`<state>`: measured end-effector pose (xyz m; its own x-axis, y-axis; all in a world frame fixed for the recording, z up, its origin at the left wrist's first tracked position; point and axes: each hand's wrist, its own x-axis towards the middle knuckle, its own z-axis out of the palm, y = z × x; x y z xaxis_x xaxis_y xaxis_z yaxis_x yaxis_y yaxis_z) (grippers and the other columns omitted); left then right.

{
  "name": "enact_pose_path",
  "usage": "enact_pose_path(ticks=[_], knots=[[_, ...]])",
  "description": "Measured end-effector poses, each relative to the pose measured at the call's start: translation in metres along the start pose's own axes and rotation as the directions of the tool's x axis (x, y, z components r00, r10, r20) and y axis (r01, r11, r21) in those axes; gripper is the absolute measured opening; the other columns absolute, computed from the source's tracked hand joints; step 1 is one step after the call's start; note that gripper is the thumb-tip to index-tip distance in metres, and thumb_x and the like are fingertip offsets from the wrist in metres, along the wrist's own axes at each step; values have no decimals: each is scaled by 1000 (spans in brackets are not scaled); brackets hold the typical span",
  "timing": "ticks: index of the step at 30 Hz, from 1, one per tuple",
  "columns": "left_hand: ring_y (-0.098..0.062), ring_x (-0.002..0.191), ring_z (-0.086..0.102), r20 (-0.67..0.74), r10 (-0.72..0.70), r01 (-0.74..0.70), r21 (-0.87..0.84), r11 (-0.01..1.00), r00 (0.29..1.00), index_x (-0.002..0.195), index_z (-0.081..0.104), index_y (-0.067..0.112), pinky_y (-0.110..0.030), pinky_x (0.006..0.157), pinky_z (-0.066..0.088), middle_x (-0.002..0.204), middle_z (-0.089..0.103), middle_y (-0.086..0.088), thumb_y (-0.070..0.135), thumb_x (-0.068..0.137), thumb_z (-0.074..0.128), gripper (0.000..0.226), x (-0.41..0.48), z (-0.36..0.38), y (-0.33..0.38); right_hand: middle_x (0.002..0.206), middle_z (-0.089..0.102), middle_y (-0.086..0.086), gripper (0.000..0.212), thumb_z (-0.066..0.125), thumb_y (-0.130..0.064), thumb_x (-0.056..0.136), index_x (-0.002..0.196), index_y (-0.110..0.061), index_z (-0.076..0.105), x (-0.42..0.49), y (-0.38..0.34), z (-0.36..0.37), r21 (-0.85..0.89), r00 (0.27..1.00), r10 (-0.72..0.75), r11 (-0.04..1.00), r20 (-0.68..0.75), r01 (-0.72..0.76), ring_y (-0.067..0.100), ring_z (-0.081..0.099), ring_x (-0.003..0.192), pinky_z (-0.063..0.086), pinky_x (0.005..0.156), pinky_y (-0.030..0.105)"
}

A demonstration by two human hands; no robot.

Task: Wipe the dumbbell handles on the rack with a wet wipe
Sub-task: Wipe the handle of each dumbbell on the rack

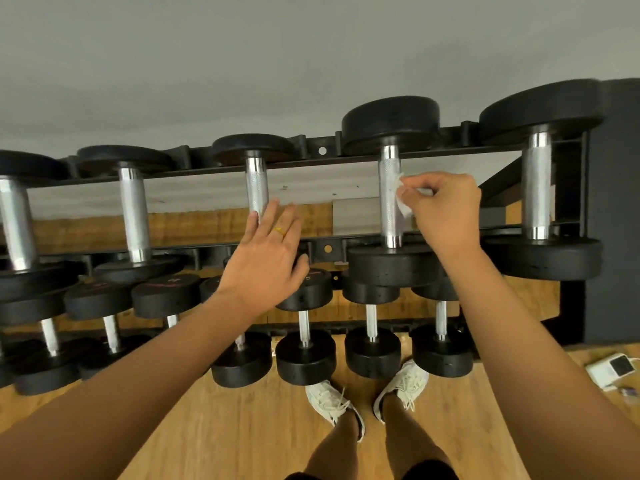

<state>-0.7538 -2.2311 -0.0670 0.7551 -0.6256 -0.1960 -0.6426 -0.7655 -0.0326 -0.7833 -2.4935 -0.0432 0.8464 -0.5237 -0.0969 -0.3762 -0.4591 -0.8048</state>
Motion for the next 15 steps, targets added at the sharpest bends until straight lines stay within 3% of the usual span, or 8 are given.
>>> enact_pose_path(ticks=[4, 8, 15], knots=[[-37, 153, 30, -92, 181, -174, 87, 981, 979, 148, 51, 3, -58, 123, 27, 156, 47, -17, 51, 103, 34, 67, -11, 12, -27, 111, 73, 2, 20, 71, -15, 92, 110, -8, 75, -16, 7, 2, -6, 1000, -1, 1000, -15, 1, 7, 65, 101, 49, 103, 29], [-38, 143, 46, -272, 162, -158, 40, 987, 948, 132, 67, 3, -58, 118, 34, 140, 63, -16, 45, 100, 45, 58, -10, 28, -30, 109, 73, -1, 19, 71, -16, 92, 110, -9, 75, -18, 8, 2, -19, 1000, -5, 1000, -28, 5, 2, 64, 98, 48, 100, 20], [-33, 133, 58, -419, 184, -201, 4, 980, 889, 123, 73, 8, -58, 111, 45, 132, 70, -11, 39, 98, 55, 43, -11, 39, -30, 110, 72, -5, 19, 71, -17, 93, 110, -12, 75, -19, 2, 9, 5, 996, 41, 999, -78, -41, 1, 64, 99, 48, 96, 15]])
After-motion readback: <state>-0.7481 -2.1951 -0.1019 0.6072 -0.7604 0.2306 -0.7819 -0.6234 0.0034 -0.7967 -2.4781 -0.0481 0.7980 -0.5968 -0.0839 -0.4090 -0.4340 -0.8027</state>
